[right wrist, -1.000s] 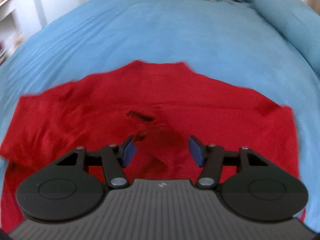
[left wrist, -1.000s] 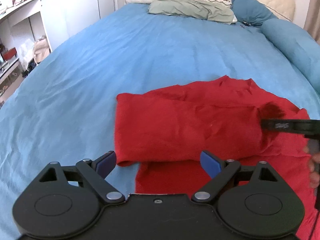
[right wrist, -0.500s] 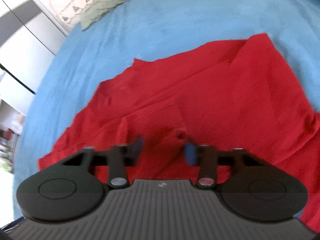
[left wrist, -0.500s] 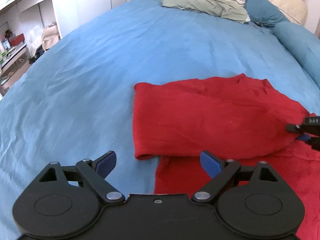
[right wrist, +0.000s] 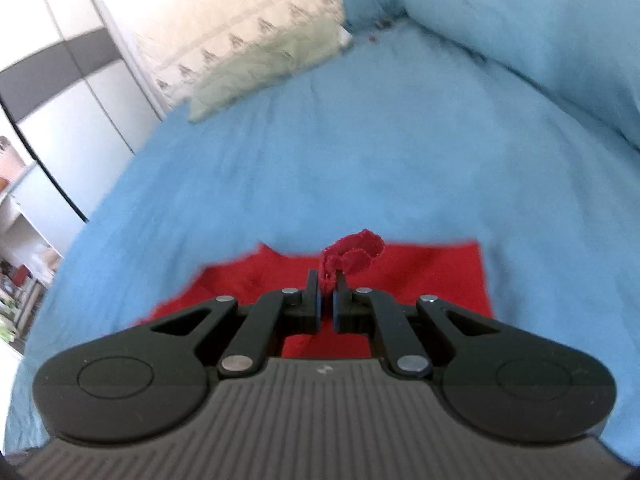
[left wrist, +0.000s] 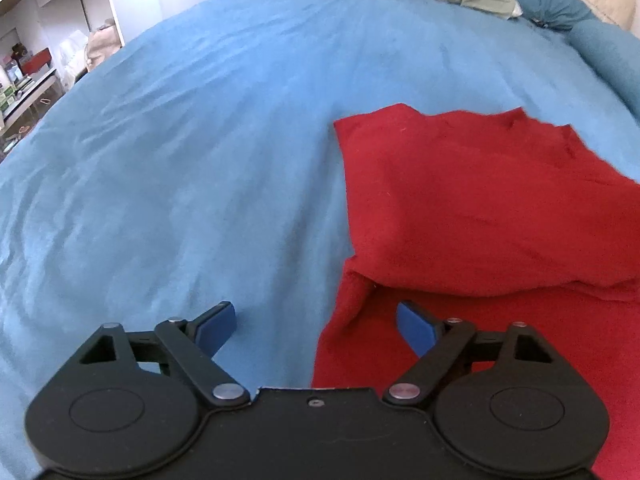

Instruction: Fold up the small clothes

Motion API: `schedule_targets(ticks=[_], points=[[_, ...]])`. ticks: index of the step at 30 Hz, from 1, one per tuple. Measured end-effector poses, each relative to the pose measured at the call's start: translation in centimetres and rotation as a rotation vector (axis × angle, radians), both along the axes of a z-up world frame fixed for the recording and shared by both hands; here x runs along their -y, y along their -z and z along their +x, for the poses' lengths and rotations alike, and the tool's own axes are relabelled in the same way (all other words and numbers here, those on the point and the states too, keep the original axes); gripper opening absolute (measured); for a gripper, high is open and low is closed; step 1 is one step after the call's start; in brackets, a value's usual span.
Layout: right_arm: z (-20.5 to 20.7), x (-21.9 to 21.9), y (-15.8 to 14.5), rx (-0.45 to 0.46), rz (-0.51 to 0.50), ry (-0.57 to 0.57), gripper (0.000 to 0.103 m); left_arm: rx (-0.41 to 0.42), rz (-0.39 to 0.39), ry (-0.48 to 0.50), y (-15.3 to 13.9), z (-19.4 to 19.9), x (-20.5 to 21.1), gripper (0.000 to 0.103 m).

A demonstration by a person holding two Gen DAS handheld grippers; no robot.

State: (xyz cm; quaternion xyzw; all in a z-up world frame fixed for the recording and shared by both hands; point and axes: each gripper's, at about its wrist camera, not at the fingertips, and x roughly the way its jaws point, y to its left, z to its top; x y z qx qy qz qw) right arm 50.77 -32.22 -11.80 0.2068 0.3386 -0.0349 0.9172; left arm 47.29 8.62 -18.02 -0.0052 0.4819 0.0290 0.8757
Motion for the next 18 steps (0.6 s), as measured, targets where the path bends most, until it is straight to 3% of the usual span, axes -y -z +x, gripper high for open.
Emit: schedule_targets(ticks=[9,12,13,15,17,18], points=[[-1.9,2.6,5.1,-0.11,-0.049,0.133,0.02,0.005,0.014,-0.08,0.3,1.6,-0.8,0.092],[-1.9,2.5,6.7,-0.15,-0.077,0.116,0.022,0.0,0.024,-0.105,0.3,1.5,-1.1,0.093],[-2.1,2.4,6.7,-0.145,-0.09,0.114,0.029,-0.004,0.013,-0.123,0.3,1.4,-1.4,0.093],[-2.4,2.3,6.0,-0.143,-0.106,0.131,0.057,-0.013,-0.002,-0.155,0.3,1.1,-1.8,0.093],[-3.6,1.8,4.9,-0.065,-0.126,0.145,0.101,-0.015,-0.003,-0.166,0.2,0.6,-1.8,0.093],[-4.2,1.2,4.4,-0.03,-0.152,0.134,0.103,-0.018,0.003,-0.166,0.2,0.4,-1.7,0.093]])
